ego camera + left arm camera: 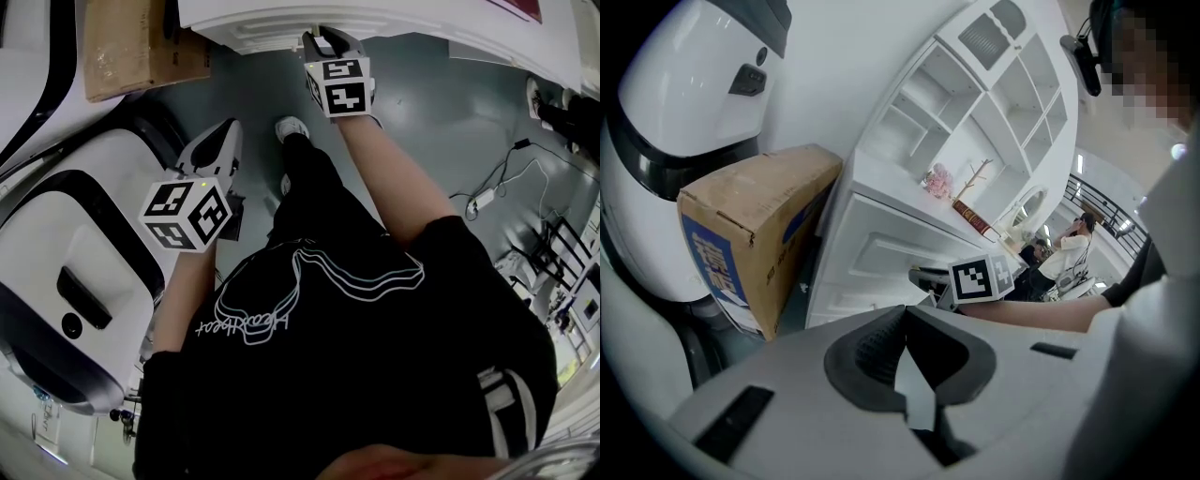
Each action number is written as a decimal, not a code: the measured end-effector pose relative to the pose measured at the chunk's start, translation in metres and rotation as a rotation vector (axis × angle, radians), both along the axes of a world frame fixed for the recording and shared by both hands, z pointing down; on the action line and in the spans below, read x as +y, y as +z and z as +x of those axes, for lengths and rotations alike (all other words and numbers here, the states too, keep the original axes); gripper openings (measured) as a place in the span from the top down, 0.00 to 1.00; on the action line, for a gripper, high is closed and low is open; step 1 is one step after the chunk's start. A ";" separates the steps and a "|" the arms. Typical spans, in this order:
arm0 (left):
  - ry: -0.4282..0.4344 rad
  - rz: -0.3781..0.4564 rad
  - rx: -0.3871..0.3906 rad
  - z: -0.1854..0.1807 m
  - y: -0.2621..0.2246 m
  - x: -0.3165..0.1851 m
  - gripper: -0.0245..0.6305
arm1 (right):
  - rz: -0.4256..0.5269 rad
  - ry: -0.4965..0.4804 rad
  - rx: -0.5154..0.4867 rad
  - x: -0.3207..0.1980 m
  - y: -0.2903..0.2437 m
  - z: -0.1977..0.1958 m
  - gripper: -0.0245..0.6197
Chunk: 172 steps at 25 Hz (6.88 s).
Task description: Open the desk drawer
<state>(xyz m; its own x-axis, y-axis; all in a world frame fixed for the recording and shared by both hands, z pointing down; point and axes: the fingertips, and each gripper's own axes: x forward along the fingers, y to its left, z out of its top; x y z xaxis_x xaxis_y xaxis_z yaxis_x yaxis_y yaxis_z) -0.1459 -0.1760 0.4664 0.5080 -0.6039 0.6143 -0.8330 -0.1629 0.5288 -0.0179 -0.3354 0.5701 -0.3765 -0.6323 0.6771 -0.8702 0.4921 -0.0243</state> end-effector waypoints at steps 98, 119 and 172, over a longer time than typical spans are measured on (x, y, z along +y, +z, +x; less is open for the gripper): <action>-0.039 0.007 0.075 0.036 0.000 0.186 0.96 | -0.007 0.047 -0.023 0.194 0.002 0.026 0.83; -0.085 0.025 0.058 0.044 -0.007 0.223 0.96 | -0.025 0.052 -0.078 0.209 0.000 0.033 0.80; 0.118 0.581 0.005 0.247 -0.288 0.383 0.96 | 0.217 -0.536 -0.745 0.531 -0.399 0.179 0.95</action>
